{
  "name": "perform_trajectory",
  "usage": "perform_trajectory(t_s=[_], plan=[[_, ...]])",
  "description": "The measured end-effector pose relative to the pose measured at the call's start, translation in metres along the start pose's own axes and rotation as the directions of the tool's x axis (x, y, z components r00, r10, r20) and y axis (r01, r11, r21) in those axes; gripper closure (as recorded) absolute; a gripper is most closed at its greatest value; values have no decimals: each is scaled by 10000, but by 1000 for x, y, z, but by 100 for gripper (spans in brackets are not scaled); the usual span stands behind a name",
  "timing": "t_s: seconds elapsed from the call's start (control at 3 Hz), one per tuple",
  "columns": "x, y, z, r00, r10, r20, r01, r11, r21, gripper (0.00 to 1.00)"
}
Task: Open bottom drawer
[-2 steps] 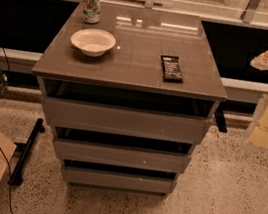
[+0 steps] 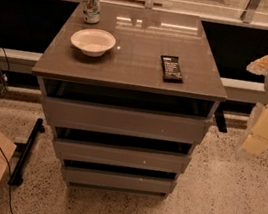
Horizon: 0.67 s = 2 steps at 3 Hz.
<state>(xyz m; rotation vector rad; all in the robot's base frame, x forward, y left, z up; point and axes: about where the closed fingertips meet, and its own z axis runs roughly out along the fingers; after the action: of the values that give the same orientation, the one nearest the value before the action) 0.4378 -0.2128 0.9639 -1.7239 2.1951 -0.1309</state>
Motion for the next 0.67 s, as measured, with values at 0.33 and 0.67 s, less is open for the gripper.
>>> perform_trajectory(t_s=[0.33,0.67], plan=[[-2,12,25,9982,-118,596,102,9996,257,0],[3,24,63,9859,340,1641,-331,9994,-82,0]])
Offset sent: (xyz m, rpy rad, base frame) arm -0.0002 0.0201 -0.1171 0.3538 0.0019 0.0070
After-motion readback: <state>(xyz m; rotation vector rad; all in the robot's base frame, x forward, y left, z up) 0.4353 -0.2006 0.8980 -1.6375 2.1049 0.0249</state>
